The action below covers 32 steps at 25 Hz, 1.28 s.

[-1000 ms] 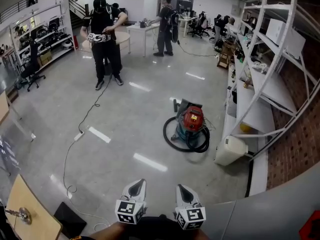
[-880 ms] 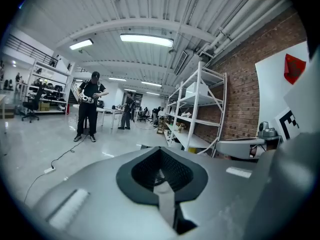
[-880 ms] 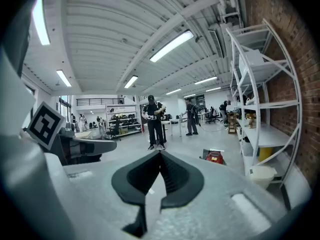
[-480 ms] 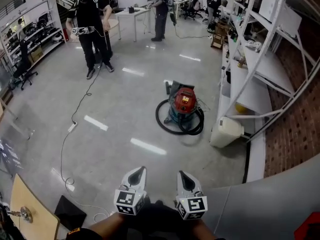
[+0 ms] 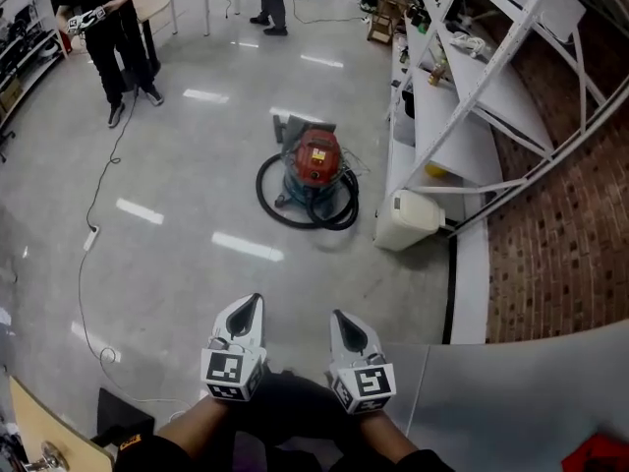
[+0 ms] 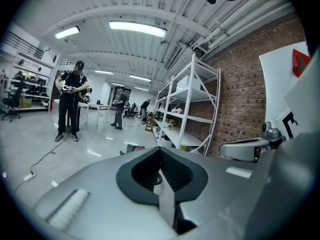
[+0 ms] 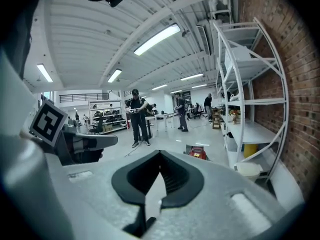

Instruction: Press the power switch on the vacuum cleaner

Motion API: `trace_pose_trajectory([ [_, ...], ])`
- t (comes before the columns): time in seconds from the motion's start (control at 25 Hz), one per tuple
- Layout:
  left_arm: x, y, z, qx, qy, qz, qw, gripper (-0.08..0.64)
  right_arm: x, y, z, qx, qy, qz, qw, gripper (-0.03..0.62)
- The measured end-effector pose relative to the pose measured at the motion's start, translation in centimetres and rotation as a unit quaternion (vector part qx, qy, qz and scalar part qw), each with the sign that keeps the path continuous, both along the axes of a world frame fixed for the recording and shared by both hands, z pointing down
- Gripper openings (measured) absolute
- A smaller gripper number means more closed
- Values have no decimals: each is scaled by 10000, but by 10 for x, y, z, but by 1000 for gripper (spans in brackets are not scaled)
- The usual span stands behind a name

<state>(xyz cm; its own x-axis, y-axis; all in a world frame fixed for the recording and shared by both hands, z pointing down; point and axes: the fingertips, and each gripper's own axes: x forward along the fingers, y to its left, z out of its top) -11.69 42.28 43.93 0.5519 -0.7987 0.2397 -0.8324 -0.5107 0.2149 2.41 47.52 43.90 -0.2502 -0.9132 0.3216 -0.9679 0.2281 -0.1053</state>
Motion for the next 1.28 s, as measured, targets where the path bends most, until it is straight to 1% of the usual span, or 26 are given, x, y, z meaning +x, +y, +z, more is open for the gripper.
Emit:
trace_pose_trajectory([
  [0.12,0,-40,3,-17,-20,90,10000,15,1,-36,2,-70,43,96,9999,-8],
  [0.32,-15,-107,5,-138,12,149,9998,15,-11,-94,-6,-174,205,160,9995,-8],
  [0.44,-25,-145,5,-174,9,213,9996,15,-19,-126,-6,-295,197,240,9991,-8],
  [0.72,-47,-216,3,-107,75,327,9994,15,-38,-193,-8,-359,365,353,9981,-8],
  [0.92,-67,-249,-1,-29,133,199,9997,15,-52,-229,-14,-255,442,298,9983,-8],
  [1.04,-82,-265,-3,30,165,75,9998,15,-60,-248,-15,-214,393,264,9986,-8],
  [1.28,-108,-285,-2,129,259,-293,9991,15,-78,-283,-18,-92,429,-15,9990,-8],
])
